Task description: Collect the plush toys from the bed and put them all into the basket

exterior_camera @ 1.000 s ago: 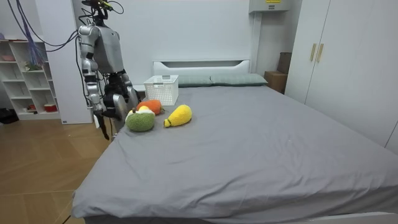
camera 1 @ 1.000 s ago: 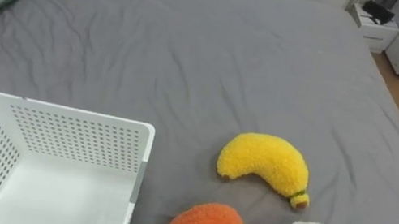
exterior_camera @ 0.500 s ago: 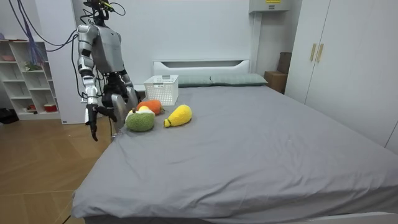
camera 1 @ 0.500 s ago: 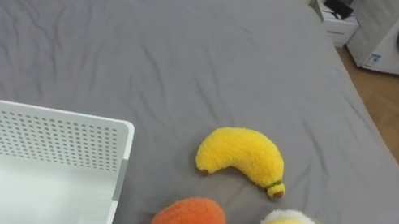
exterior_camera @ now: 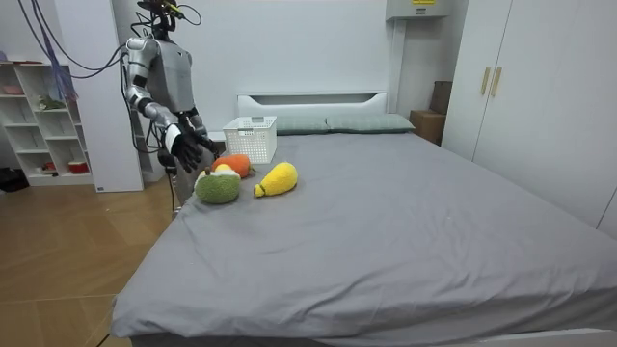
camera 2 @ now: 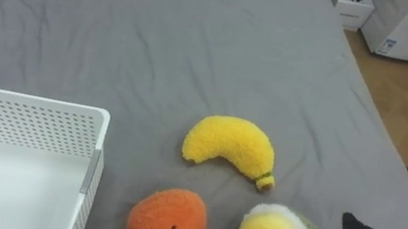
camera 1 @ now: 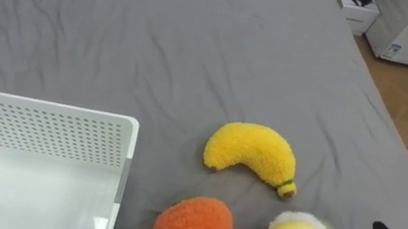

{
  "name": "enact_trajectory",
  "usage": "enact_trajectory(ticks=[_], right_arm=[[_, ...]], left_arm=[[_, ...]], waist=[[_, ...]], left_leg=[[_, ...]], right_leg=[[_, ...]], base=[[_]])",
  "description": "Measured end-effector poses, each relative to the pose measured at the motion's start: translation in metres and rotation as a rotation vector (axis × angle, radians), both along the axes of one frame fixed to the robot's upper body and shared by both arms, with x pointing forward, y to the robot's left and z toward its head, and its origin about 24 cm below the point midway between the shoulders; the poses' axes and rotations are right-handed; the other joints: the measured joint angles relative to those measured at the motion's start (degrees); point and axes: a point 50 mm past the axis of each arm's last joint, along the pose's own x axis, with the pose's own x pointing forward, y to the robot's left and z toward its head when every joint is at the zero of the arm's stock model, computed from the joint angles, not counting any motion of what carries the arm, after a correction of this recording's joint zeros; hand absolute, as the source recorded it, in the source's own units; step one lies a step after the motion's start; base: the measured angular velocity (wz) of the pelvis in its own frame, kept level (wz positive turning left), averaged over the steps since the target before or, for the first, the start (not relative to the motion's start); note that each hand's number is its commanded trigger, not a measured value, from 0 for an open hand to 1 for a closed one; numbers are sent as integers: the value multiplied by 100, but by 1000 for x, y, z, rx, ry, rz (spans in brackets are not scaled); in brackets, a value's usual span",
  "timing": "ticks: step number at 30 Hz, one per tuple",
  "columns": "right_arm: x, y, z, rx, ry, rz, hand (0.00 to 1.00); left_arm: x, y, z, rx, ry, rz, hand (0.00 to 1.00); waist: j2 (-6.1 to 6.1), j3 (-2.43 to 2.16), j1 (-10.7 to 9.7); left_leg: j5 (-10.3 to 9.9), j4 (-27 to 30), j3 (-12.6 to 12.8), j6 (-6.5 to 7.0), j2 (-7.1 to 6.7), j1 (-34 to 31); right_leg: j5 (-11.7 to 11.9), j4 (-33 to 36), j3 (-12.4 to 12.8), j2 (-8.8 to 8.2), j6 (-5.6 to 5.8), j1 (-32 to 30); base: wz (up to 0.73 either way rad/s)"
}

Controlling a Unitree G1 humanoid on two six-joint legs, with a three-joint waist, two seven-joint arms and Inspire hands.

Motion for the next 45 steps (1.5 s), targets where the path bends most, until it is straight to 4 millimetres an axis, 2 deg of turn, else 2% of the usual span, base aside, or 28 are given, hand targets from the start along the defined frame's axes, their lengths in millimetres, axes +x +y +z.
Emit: enact_trajectory(ticks=[7,14,20,25,27,29,32,38,45], right_arm=[[9,7,12,-194,46,122,0],[13,17,8,-286,148,297,0],[18,31,2,-212,225,483,0],[23,43,-5,-184,311,649,0],[18,44,-16,-117,361,682,0],[8,45,-33,-34,456,707,0],[-2,46,-47,37,536,740,0],[-3,47,-49,68,571,786,0],[-1,48,-50,22,660,864,0]], left_arm=[[1,-1,0,0,-9,-2,0],[1,-5,-1,-5,-3,-22,0],[6,-2,1,-17,-17,-55,0],[4,-3,1,-41,-15,-62,0],[5,-1,1,-43,-9,-61,0],[7,0,1,-40,-8,-63,0],[8,0,1,-41,-9,-64,0],[12,2,2,-38,-10,-72,0],[16,5,3,-26,8,-112,0]], waist=[[44,-12,85],[93,-13,92],[29,-29,233],[7,-32,237],[-6,-45,225],[-28,-35,244],[-31,-32,268],[-110,-8,337],[-165,-35,407]], left_leg=[[0,0,-5,-1,2,17],[3,-24,-12,-4,6,-6],[3,42,-24,-3,-2,-3],[4,48,-40,-1,-5,10],[4,43,-97,-1,-8,38],[2,12,-153,-3,-9,85],[2,7,-164,-3,-11,89],[2,25,-159,-4,-14,89],[2,41,-169,-3,-17,87]], right_leg=[[3,10,-12,0,-2,-8],[1,79,-33,-4,-3,-6],[-7,83,-87,-34,-9,-8],[-7,68,-110,-33,-8,36],[-6,8,-192,-38,-7,131],[-7,-7,-264,-43,-6,209],[-11,-7,-289,-51,-6,220],[-25,-11,-291,-66,-9,207],[-25,-19,-311,-58,-9,186]], base=[[0],[0],[1],[2],[17],[16],[3],[0],[0]])
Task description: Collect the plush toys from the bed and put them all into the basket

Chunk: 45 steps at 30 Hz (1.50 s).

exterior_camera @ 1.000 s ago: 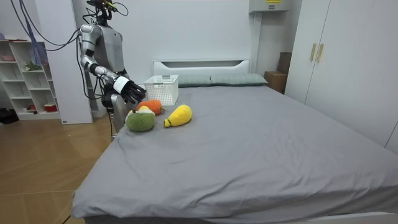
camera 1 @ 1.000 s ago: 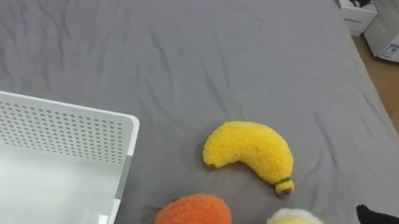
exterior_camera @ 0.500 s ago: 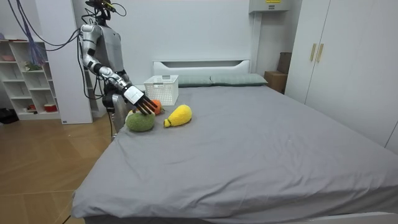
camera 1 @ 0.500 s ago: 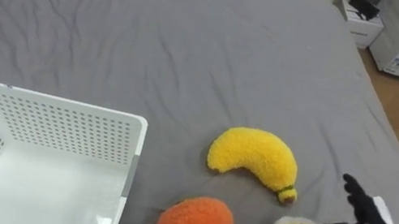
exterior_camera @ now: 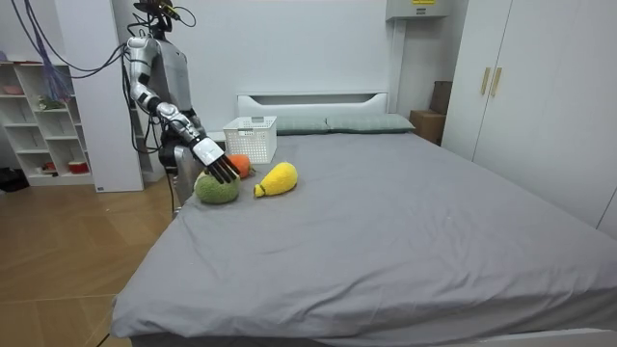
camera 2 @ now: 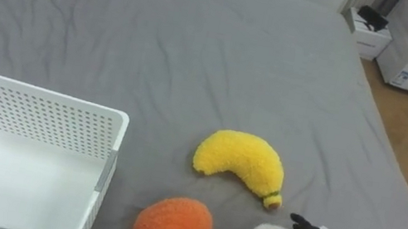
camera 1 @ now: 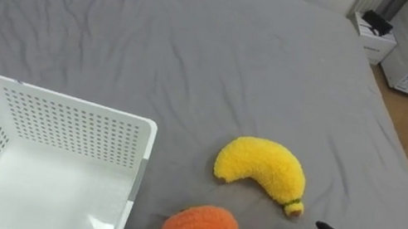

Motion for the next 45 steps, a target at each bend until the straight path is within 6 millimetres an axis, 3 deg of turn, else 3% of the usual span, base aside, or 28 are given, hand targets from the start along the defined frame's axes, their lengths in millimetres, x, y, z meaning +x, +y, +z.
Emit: enact_trajectory(ticks=[2,3,4,5,11,24,31,38,45], right_arm=[[-3,-2,-3,-52,40,34,6],[-4,-3,-3,-60,51,38,29],[-6,-4,-5,-73,71,48,71],[-8,-5,-6,-80,87,52,100],[-10,-13,-7,-140,98,40,100],[1,-8,3,-186,37,76,100],[33,2,48,-249,-190,130,100],[59,14,98,-209,-444,139,100],[87,25,141,-217,-644,159,100]], left_arm=[[0,1,0,8,8,-18,0],[0,1,0,8,10,-18,0],[0,2,0,10,12,-18,0],[0,2,1,12,12,-18,0],[1,2,1,15,10,-20,0],[4,2,1,11,0,-13,0],[4,1,0,9,0,-11,0],[3,0,0,5,6,-10,0],[6,0,1,11,-5,-22,0]], waist=[[-2,-2,-1],[-2,-2,-2],[-6,-4,-5],[-8,-6,-6],[-11,-8,-2],[34,11,-11],[79,32,-26],[183,9,-40],[146,10,6]], left_leg=[[0,0,0,0,-1,-15],[0,2,-2,0,-1,-21],[0,6,-4,0,-1,-23],[0,7,-5,0,-1,-25],[-2,7,-13,0,-1,-34],[-2,41,-10,1,-2,-82],[-1,46,-18,2,-3,-80],[-1,49,-19,2,-2,-74],[-1,34,-35,2,-3,-135]], right_leg=[[0,10,1,-2,0,8],[0,10,1,0,0,9],[0,12,1,0,0,9],[0,14,2,1,0,11],[-1,7,-3,0,0,18],[-2,7,0,-7,0,-23],[-1,13,15,-1,0,-14],[-1,23,-3,-4,-1,-7],[-1,24,-36,-7,0,-55]], base=[[0],[0],[0],[0],[0],[0],[0],[0],[1]])
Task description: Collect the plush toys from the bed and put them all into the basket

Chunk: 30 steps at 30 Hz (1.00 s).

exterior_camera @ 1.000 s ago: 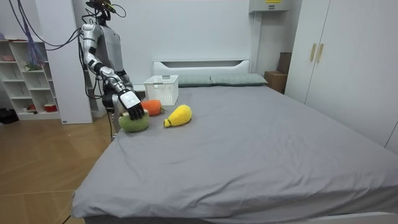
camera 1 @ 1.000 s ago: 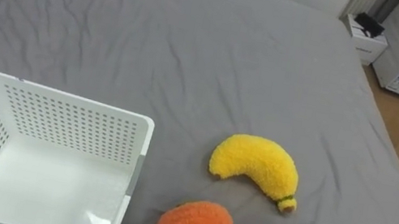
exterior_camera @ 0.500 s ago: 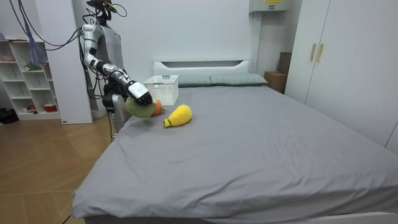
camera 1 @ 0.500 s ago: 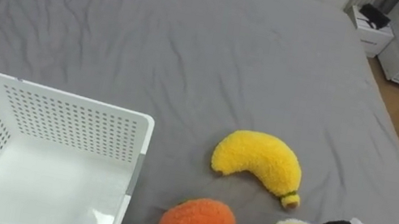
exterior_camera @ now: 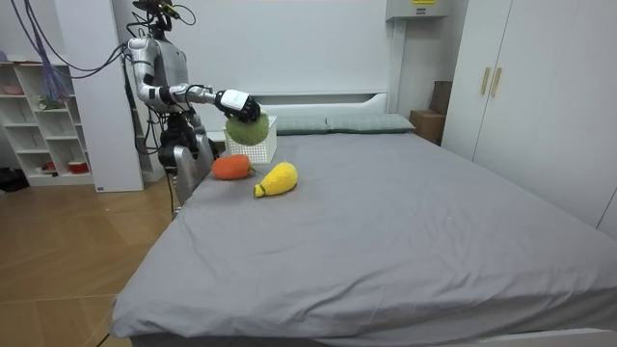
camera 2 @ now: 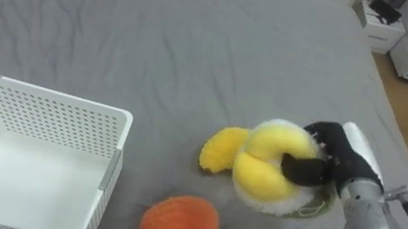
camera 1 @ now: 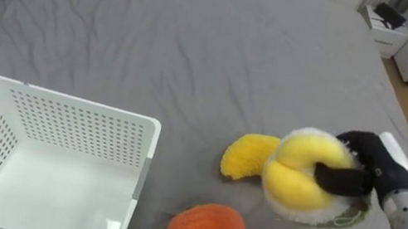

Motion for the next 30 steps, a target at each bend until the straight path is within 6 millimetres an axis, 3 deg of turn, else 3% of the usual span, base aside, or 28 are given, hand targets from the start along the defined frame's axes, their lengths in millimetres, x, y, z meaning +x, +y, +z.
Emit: enact_trajectory(ticks=[3,5,9,13,19,21,24,26,30], right_arm=[[13,5,18,3,-81,12,100],[19,8,28,-12,-115,31,100],[22,17,29,2,-106,75,100],[31,41,33,-1,-104,166,100],[40,63,40,52,-119,259,100],[40,71,37,59,-110,283,100],[40,88,34,85,-95,337,100],[40,96,32,83,-86,365,100],[39,102,31,77,-80,388,100]], left_arm=[[2,0,0,1,-9,-4,0],[3,0,0,1,-18,0,0],[6,0,0,0,-25,-5,0],[10,-2,0,4,-26,-29,0],[21,-3,1,5,-49,-41,0],[24,-4,1,2,-55,-44,0],[25,-8,0,-6,-51,-67,0],[26,-11,-1,-12,-53,-73,0],[30,-12,-1,-12,-59,-82,0]], waist=[[-23,-11,99],[-64,20,180],[-117,23,345],[-125,19,500],[-134,28,908],[-116,48,1066],[-118,76,1104],[-101,95,1278],[-111,91,1464]], left_leg=[[3,27,-13,0,0,-32],[3,22,-31,-1,0,-35],[2,17,-120,-1,-7,-71],[2,37,-170,-1,-11,-106],[5,46,-320,-3,-25,-144],[5,49,-355,-3,-29,-144],[10,84,-516,-1,-67,-216],[15,131,-549,6,-80,-263],[31,184,-628,21,-97,-354]], right_leg=[[1,-1,-2,5,-1,-33],[1,3,-26,5,-1,-32],[2,2,-152,-6,0,-31],[2,-2,-249,-12,0,-33],[2,-23,-423,-24,1,21],[2,-27,-440,-26,1,36],[0,-27,-580,-54,3,35],[0,-21,-615,-70,3,4],[0,-22,-838,-100,4,-9]], base=[[0],[4],[10],[7],[12],[9],[20],[12],[13]])
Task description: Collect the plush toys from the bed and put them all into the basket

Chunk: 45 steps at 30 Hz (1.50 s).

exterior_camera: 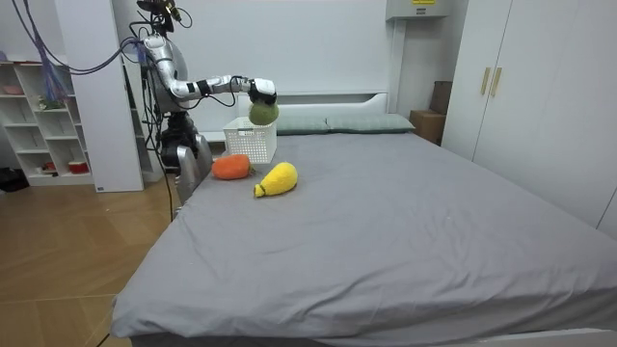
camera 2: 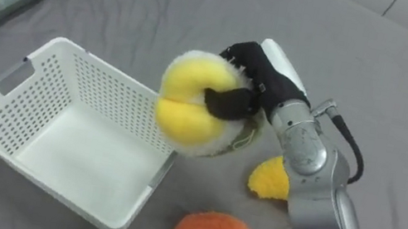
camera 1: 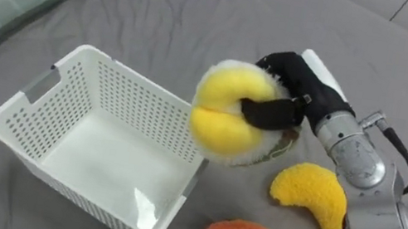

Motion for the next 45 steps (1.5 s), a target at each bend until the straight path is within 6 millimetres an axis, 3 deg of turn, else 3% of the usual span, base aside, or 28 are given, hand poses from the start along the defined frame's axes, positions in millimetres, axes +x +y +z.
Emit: enact_trajectory(ticks=[4,7,8,9,10,24,29,38,45], right_arm=[[0,17,-1,-1,17,59,100],[2,32,3,4,12,107,51],[2,37,4,7,8,120,22],[2,38,4,9,8,121,7],[2,39,4,13,10,120,0],[4,41,-14,-3,83,107,0],[4,40,-14,-1,71,92,0],[4,40,-13,1,66,87,0],[6,35,-11,11,50,59,0]], left_arm=[[4,0,0,-3,0,-1,0],[10,-1,1,-4,-10,-4,0],[10,-1,1,-6,-8,-5,0],[11,-1,1,-7,-9,-6,0],[16,-1,2,-7,-24,-10,0],[13,1,3,-11,-5,-11,0],[15,1,4,-2,-10,-15,0],[21,0,6,6,-30,-32,0],[12,0,4,16,-6,-29,0]], waist=[[-65,-2,224],[-142,-2,282],[-156,-2,329],[-159,-4,359],[-164,-7,402],[-153,0,526],[-103,31,516],[-92,7,512],[-55,0,345]], left_leg=[[2,-10,-52,2,-12,-25],[7,42,-156,-3,-28,-96],[7,60,-174,-3,-33,-111],[7,69,-184,-3,-37,-115],[9,73,-210,1,-49,-116],[46,76,-313,11,-91,-145],[47,76,-302,11,-88,-117],[47,73,-275,11,-86,-105],[51,71,-267,12,-85,-69]], right_leg=[[-1,1,-76,-5,2,-8],[-1,-3,-157,-11,2,-12],[-1,-5,-197,-15,2,-15],[-1,-5,-213,-18,2,-15],[-1,-5,-230,-26,2,-14],[-8,-4,-242,-49,15,18],[-9,-5,-227,-47,15,17],[-8,0,-211,-48,15,10],[-8,-3,-212,-48,15,69]], base=[[5],[13],[14],[9],[12],[4],[0],[0],[0]])
